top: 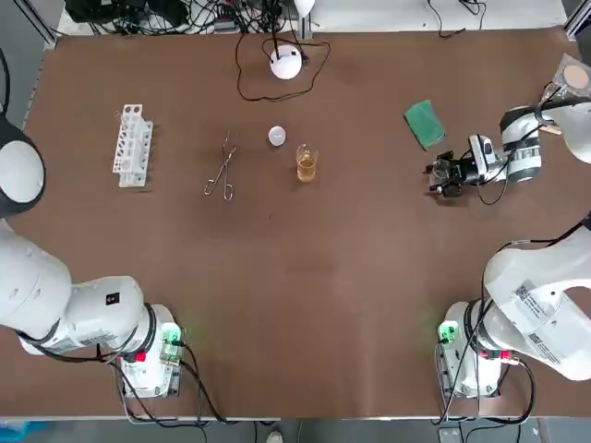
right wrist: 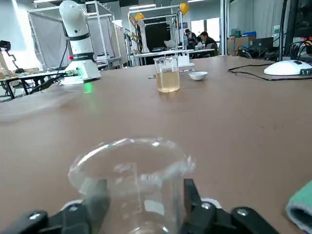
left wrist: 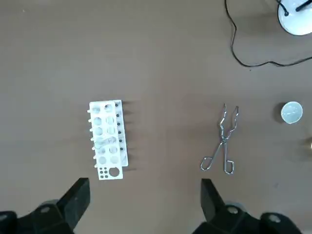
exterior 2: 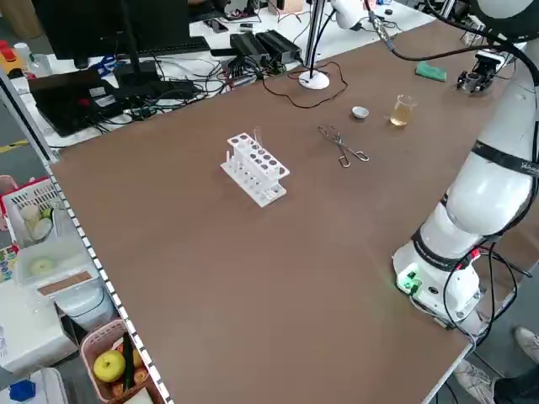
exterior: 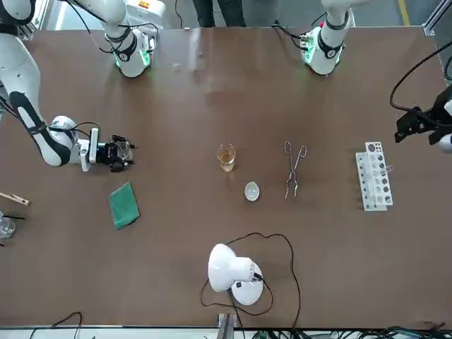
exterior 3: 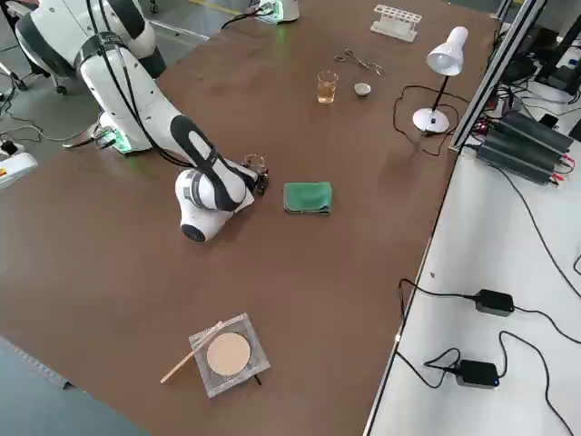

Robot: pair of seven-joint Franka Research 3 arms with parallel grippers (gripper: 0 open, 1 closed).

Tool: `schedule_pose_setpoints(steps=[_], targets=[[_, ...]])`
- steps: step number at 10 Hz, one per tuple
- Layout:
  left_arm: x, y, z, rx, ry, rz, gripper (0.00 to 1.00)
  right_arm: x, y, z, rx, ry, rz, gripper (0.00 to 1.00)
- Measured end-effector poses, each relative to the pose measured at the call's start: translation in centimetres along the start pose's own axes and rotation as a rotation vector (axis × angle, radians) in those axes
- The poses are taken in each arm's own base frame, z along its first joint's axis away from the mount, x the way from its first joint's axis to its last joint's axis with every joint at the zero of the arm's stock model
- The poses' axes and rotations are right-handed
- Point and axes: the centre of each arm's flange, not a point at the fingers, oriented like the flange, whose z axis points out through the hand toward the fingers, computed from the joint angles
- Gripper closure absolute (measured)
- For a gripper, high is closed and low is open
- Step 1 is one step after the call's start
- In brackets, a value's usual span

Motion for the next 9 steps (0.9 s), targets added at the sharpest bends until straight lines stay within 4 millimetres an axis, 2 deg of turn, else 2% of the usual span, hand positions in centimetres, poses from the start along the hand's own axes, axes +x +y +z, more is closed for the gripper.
schedule_pose_setpoints(steps=[1, 2, 3, 6, 9], targets=[[-0.1, -0.2, -0.2, 0.001, 0.003, -0.003, 0.00, 0.0, 0.0, 0.0, 0.000, 0.001, -0.001, 0.23], [-0.1, -0.3, -0.2, 0.001, 0.003, -0.006, 0.00, 0.0, 0.0, 0.0, 0.000, 0.001, -0.001, 0.09], [-0.1, -0.5, -0.2, 0.001, 0.003, -0.008, 0.00, 0.1, 0.1, 0.0, 0.002, 0.006, -0.002, 0.00], [0.0, 0.0, -0.2, 0.001, 0.004, 0.000, 0.00, 0.4, 0.0, 0.0, 0.011, 0.030, -0.004, 0.00], [0.0, 2.0, -0.3, 0.004, 0.005, 0.031, 0.00, 0.7, -0.1, 0.1, 0.024, 0.058, -0.002, 0.00]])
